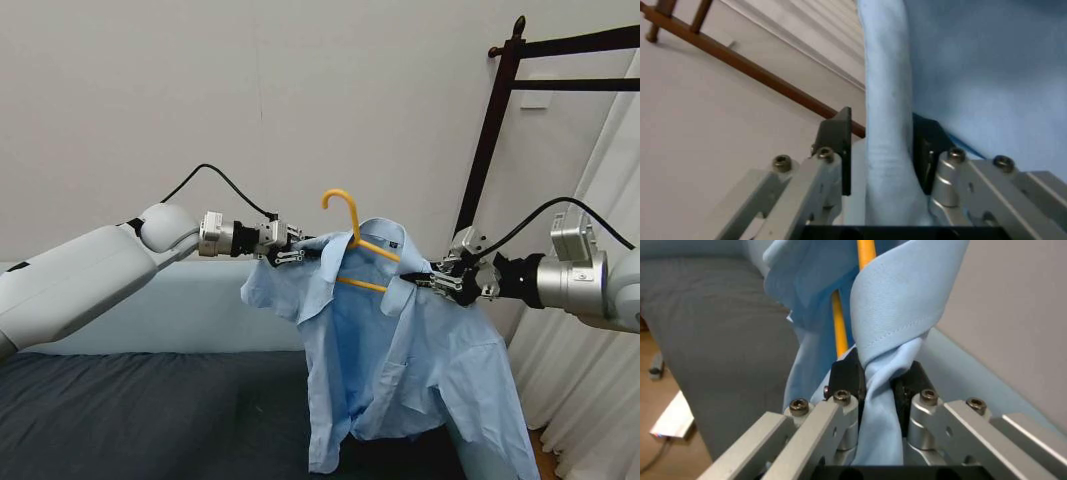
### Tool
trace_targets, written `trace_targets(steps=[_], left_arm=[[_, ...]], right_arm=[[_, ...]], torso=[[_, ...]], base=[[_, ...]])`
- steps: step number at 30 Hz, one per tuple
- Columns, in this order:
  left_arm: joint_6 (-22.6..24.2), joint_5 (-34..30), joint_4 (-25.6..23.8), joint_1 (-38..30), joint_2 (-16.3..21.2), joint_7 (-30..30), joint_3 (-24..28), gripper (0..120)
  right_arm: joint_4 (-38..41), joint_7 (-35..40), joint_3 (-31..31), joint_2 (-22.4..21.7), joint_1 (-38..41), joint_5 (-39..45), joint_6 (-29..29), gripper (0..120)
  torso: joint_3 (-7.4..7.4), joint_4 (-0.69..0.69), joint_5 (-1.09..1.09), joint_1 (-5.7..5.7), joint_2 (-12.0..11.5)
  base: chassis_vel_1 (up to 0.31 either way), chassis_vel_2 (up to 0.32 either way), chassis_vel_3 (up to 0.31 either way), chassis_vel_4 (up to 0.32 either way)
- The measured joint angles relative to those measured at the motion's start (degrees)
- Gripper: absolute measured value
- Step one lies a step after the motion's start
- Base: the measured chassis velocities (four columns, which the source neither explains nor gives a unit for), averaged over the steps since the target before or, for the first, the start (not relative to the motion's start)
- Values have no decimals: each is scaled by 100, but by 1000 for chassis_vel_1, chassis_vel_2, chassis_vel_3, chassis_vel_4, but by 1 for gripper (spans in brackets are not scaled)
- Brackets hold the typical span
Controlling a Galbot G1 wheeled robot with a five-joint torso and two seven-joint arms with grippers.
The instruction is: Pick up the clothes from the sofa and hang them on the clothes hanger.
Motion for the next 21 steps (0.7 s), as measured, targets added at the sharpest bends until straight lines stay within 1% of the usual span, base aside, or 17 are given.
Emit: trace_targets(steps=[3,4,8,9,10,11,12,13,14,15,18,19,21], left_arm=[[-67,136,-45,49,44,-328,-130,43],[-67,136,-45,49,44,-328,-130,43],[-114,436,-63,183,172,-654,-465,61],[-114,436,-63,183,172,-654,-465,61],[-103,460,-39,236,223,-748,-566,66],[-103,462,-80,285,235,-814,-666,70],[-83,460,-80,336,261,-873,-764,75],[-75,436,-73,385,290,-911,-862,81],[-75,392,-76,414,295,-932,-921,84],[-75,392,-76,414,295,-932,-921,84],[-70,184,-129,533,338,-1032,-1087,97],[-70,184,-129,533,338,-1032,-1087,97],[-29,78,-342,673,417,-1099,-1246,100]], right_arm=[[31,323,125,5,-117,462,-84,8],[31,323,125,5,-117,462,-84,8],[-18,754,297,43,-178,816,-219,8],[-18,754,297,43,-178,816,-219,8],[-75,831,316,36,-187,821,-246,8],[-60,845,321,56,-194,840,-252,8],[-76,869,329,62,-201,841,-251,8],[-80,886,329,66,-206,841,-251,8],[-77,903,326,77,-211,842,-252,8],[-77,903,326,77,-211,842,-252,8],[-61,1078,278,189,-229,841,-239,8],[-61,1078,278,189,-229,841,-239,8],[-77,1308,263,302,-233,900,-213,8]], torso=[[0,0,0,0,0],[0,0,0,0,0],[-1,-2,0,0,0],[-1,-2,0,0,0],[0,2,1,-1,0],[0,2,-2,0,0],[0,-1,-1,1,0],[0,3,0,0,0],[0,2,0,0,0],[0,2,0,0,0],[0,-1,0,0,0],[0,-1,0,0,0],[0,-1,0,0,0]], base=[[0,0,0,0],[0,0,0,0],[0,0,0,0],[0,0,0,0],[0,0,0,0],[0,0,0,0],[0,0,0,0],[0,0,0,0],[0,0,0,0],[0,0,0,0],[0,0,0,0],[0,0,0,0],[0,0,0,0]])
